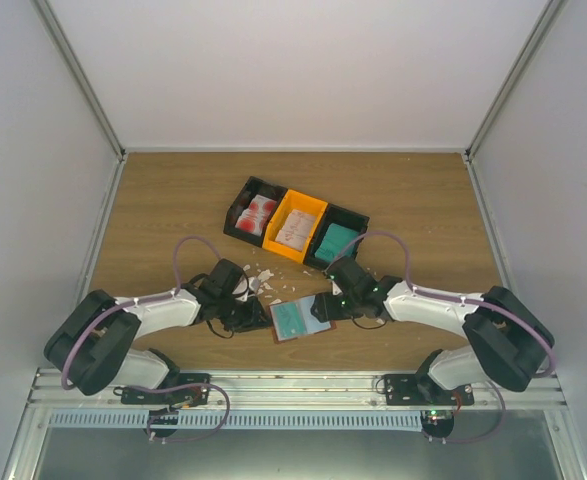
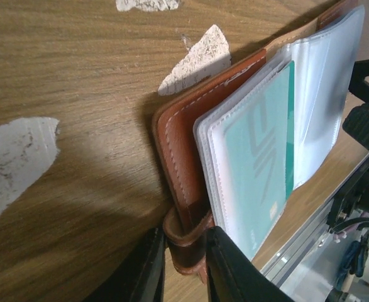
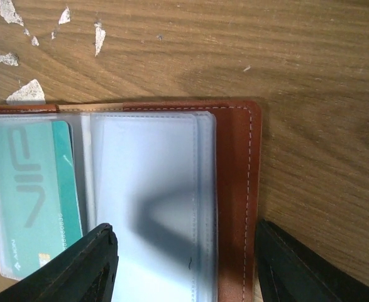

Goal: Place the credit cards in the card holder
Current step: Close the card holder at the center of the board.

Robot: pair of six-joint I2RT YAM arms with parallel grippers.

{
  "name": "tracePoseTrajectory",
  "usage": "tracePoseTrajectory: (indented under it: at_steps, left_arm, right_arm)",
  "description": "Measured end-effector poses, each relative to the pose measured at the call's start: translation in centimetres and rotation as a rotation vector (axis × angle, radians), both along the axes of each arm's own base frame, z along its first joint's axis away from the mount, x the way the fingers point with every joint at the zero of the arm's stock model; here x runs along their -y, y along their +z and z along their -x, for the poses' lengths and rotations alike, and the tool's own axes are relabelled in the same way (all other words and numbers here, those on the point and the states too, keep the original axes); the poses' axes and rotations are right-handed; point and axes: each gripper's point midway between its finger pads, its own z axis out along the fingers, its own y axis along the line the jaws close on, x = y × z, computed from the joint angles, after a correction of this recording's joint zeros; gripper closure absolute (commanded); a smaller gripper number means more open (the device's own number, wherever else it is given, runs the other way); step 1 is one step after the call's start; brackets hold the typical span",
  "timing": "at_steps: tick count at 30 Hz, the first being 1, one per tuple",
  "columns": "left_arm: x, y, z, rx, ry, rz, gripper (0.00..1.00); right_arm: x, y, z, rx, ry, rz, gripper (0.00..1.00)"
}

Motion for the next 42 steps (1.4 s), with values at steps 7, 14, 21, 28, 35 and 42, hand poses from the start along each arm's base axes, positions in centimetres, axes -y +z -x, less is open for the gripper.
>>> tracePoseTrajectory:
  at_steps: [7,14,21,28,35,42]
  left_arm:
    - [-0.2,-0.3,0.3,-0.020,-0.001,-0.010,1.00]
    - [-0.6,0.9,0.8,-0.013,0.004,-0.013,1.00]
    - [0.7,4.4,-0.2,0.044,-0.015,0.070,1.00]
    - [2.3,6.6,-0.5,0.072,-0.053,0.174,1.00]
    - [3.6,7.3,-0.8,0.074,-0.083,0.247,1.00]
    - [5.1,6.1,-0.8,0.050,-0.130,0.281,1.00]
  right_arm:
    - [-0.6,0.1,0.0,-0.010,0.011,-0.034,0.40]
    - [-1.6,0.3,0.6,-0.027,0.040,-0.114,0.40]
    - [-2.7,0.5,1.4,-0.058,0.060,-0.205,0.40]
    - [-3.2,0.6,2.0,-0.086,0.066,-0.257,0.40]
    - [-3.1,0.5,1.9,-0.089,0.046,-0.254,0.43]
    - [-2.1,0.4,1.8,-0.078,-0.003,-0.216,0.42]
